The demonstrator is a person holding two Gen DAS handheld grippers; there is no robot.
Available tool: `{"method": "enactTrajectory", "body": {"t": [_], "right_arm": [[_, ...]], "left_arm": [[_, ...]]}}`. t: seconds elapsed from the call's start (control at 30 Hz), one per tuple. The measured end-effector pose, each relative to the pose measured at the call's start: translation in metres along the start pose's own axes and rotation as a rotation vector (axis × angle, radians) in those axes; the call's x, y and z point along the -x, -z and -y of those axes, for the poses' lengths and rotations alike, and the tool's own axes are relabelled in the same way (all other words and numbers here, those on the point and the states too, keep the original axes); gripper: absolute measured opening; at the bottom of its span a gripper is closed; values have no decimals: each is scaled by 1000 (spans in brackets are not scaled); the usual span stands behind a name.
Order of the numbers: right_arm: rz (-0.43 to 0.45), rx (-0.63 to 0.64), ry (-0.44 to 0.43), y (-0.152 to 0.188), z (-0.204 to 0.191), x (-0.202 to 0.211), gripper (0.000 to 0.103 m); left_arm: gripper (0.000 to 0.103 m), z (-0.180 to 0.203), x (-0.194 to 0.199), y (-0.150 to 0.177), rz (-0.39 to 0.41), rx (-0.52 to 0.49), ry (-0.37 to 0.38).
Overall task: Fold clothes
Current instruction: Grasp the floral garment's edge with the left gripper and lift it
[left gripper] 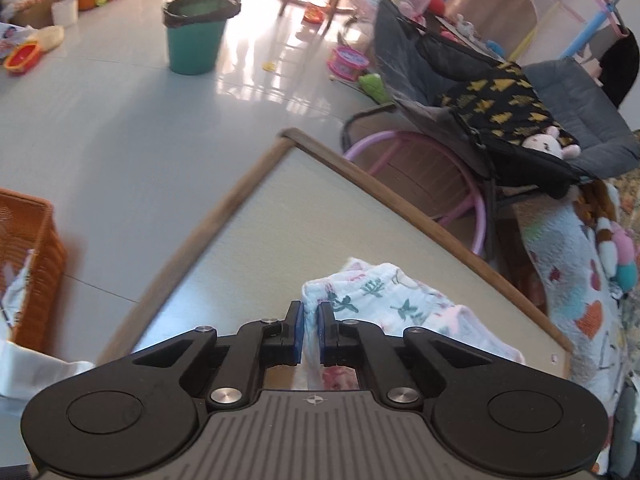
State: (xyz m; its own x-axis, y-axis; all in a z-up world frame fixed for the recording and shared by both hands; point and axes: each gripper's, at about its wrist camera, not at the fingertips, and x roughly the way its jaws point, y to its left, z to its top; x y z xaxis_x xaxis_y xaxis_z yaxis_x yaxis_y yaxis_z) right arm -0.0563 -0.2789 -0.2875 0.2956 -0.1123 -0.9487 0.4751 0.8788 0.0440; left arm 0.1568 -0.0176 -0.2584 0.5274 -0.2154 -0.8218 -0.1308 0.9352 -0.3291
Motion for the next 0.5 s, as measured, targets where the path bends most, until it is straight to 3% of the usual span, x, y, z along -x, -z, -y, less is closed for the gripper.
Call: {"method": "enactTrajectory", "body": {"t": [0.3, 0.5], "right_arm": [[-7, -4, 15, 0, -1, 0, 37], [5, 50, 30, 4, -11, 9, 37]], "left_arm": [[7, -39, 22, -5, 32, 24, -79], [8, -37, 25, -21, 90, -115, -171]]}}
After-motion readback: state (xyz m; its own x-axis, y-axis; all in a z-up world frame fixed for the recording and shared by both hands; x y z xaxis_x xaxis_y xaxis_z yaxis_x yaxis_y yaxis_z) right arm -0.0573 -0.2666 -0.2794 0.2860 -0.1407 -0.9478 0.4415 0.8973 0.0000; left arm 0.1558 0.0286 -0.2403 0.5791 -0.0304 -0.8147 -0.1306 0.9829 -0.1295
